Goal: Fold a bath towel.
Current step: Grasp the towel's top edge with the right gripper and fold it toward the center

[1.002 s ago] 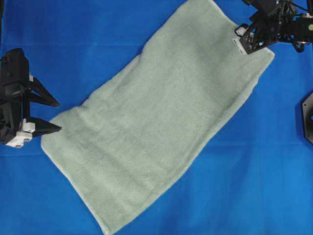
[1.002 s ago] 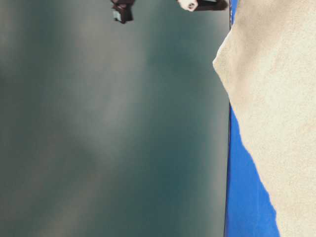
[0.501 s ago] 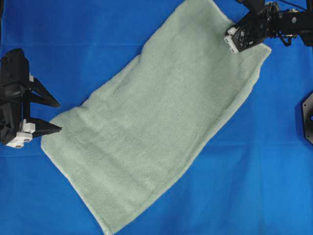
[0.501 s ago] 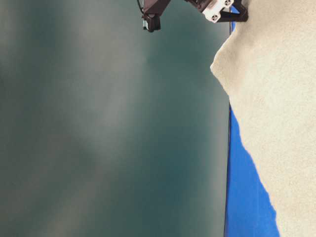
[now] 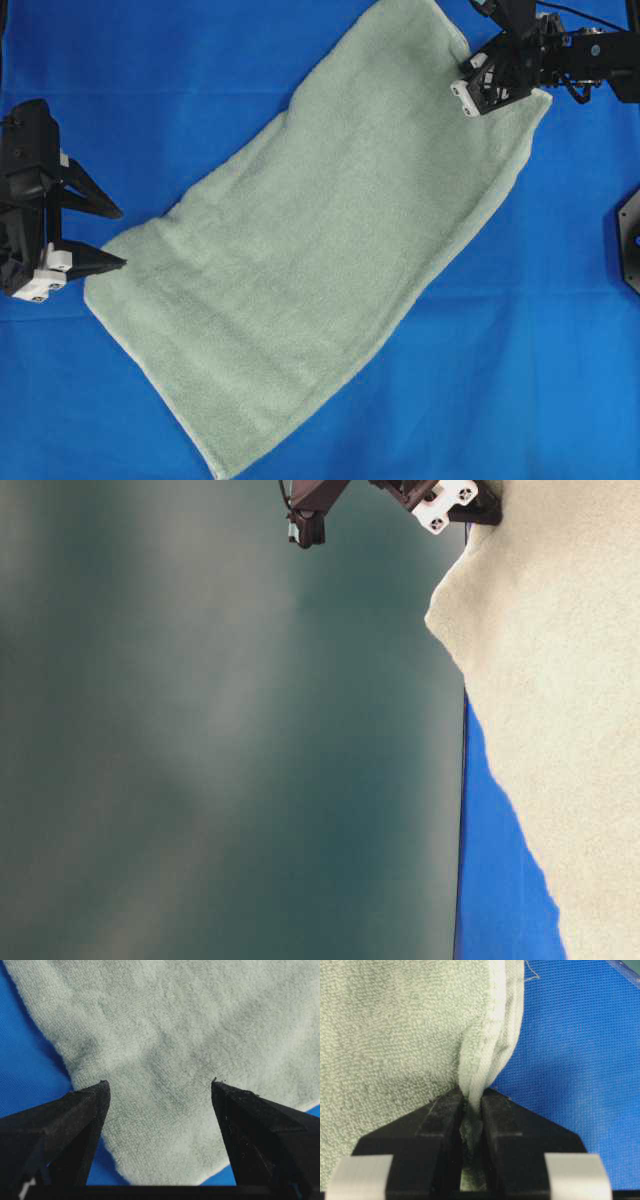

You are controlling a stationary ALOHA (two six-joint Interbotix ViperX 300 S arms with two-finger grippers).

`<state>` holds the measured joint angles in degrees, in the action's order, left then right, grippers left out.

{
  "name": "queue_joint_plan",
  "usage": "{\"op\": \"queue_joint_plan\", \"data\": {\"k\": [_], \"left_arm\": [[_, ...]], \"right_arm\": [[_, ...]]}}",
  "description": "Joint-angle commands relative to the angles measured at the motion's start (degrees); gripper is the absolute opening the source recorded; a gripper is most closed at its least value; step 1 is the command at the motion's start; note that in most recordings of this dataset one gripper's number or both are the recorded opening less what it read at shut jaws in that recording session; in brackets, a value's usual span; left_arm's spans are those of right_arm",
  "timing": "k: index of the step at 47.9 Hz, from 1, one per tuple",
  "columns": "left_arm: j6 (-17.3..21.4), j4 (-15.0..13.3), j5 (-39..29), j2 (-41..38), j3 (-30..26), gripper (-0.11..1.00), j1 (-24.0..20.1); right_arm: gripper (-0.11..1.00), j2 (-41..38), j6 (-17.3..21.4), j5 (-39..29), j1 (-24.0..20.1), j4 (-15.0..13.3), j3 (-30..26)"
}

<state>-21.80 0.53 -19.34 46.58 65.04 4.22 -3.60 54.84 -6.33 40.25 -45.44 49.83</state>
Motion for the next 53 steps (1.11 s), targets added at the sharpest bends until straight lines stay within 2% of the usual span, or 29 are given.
{"op": "queue_joint_plan", "data": {"k": [1, 9, 17, 27, 37, 48, 53], "left_arm": [[0.1, 0.0, 0.1, 0.0, -0.5, 0.77, 0.1], [0.1, 0.0, 0.0, 0.4, -0.5, 0.77, 0.1], [0.3, 0.0, 0.0, 0.4, -0.6, 0.77, 0.0], [0.4, 0.0, 0.0, 0.4, -0.5, 0.77, 0.1], [0.4, 0.0, 0.0, 0.4, -0.5, 0.77, 0.6], [0.4, 0.0, 0.2, 0.4, -0.5, 0.77, 1.8], [0.4, 0.0, 0.3, 0.4, -0.5, 0.77, 2.4]], "right_arm": [[0.11, 1.5, 0.2, -1.6, -0.6, 1.2, 0.2], [0.11, 8.6, 1.2, -7.6, -7.6, 5.7, -0.9], [0.11, 12.2, 2.5, -19.7, -20.7, 9.5, -5.9], [0.11, 6.5, 7.6, -27.4, -33.0, 9.5, -14.4], [0.11, -1.3, 11.2, -28.8, -41.6, 9.5, -23.8], [0.11, -10.4, 15.7, -31.7, -47.3, 9.5, -34.7], [0.11, -13.2, 17.9, -34.5, -48.7, 9.5, -37.9]]}}
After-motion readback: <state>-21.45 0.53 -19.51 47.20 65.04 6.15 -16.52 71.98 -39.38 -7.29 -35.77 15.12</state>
